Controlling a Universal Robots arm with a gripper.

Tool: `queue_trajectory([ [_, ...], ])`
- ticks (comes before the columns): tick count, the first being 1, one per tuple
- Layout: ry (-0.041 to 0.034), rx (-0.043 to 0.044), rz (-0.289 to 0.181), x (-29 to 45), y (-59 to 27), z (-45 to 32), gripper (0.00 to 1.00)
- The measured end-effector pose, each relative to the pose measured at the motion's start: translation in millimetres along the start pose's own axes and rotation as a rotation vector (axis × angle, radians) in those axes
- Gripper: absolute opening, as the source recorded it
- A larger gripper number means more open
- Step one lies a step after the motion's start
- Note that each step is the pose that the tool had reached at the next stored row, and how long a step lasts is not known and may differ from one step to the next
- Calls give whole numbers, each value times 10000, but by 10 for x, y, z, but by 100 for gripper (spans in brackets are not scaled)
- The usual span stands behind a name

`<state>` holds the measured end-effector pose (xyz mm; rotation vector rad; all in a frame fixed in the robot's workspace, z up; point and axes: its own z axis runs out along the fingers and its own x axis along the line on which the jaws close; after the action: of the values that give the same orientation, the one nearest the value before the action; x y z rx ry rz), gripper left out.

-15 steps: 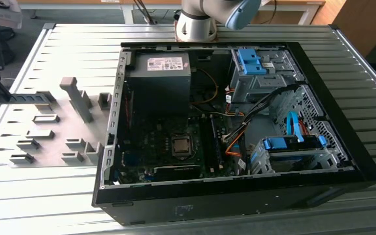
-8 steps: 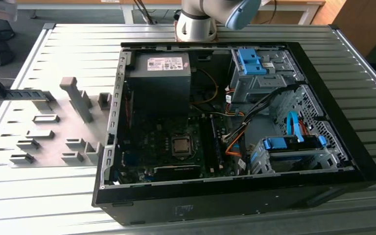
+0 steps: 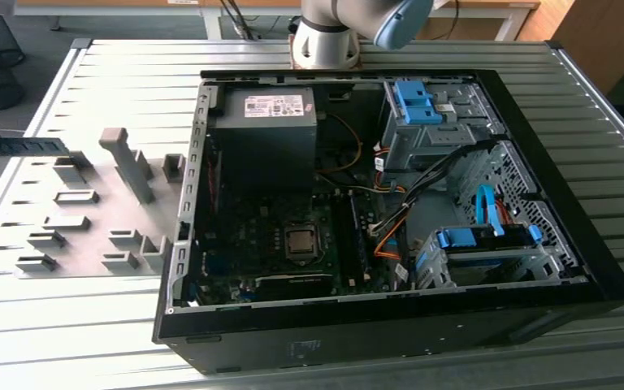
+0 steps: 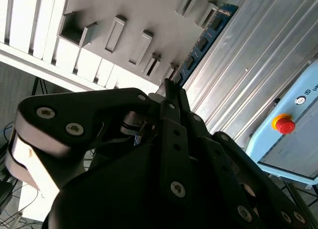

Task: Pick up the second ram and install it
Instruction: 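Pick up the second ram and move it above second insertion slot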

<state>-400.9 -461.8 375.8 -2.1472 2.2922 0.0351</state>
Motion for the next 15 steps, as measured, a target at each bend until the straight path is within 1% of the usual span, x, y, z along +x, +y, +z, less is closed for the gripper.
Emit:
queue_trajectory([
  [12,3,-1,0,-9,4,-262,14],
  [13,2,0,0,-9,5,-275,14],
  [15,0,2,0,-9,5,-278,14],
])
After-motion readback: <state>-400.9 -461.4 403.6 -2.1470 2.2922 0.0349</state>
